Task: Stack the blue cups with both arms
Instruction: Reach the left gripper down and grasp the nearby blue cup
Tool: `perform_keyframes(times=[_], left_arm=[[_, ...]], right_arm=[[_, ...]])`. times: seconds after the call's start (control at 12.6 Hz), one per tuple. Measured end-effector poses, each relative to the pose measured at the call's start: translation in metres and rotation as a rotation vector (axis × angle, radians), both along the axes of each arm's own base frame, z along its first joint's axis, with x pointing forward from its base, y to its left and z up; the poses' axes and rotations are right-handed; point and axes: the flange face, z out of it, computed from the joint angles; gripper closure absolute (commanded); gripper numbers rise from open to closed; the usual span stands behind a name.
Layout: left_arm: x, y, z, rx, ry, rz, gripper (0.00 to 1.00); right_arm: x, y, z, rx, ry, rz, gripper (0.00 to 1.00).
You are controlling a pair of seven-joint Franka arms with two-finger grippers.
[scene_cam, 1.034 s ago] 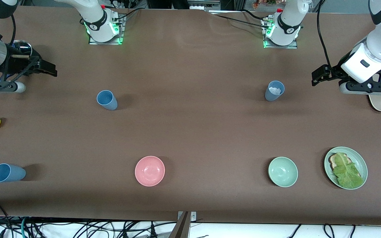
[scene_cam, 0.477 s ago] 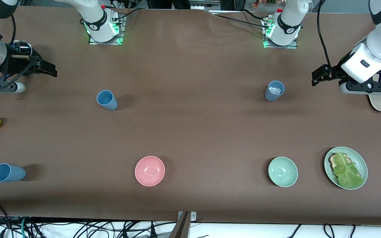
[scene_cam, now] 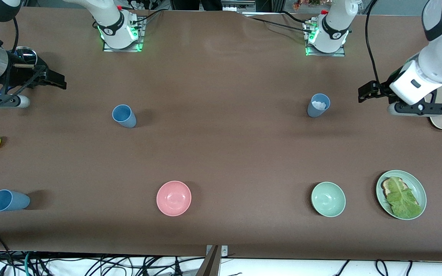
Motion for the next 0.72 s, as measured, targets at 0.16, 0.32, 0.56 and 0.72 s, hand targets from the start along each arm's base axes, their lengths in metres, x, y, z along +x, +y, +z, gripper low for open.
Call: perform_keyframes(times=[0.16, 0.32, 0.56, 0.72], left_arm=[[-0.003, 0.001, -0.025, 0.003, 0.054, 0.000, 0.00], [-0.011, 0.002, -0.048, 0.020, 0.104, -0.006, 0.00], [-0.026, -0.010, -0.085, 0.035, 0.167, -0.034, 0.00], [-0.035, -0.012, -0.117, 0.038, 0.175, -0.040, 0.00]], right_arm=[[0.000, 0.000, -0.001, -0.001, 0.002, 0.000, 0.00], [0.001, 0.000, -0.002, -0.002, 0.003, 0.000, 0.00], [0.001, 0.001, -0.003, -0.003, 0.004, 0.000, 0.00], [0.001, 0.001, -0.003, -0.003, 0.003, 0.000, 0.00]])
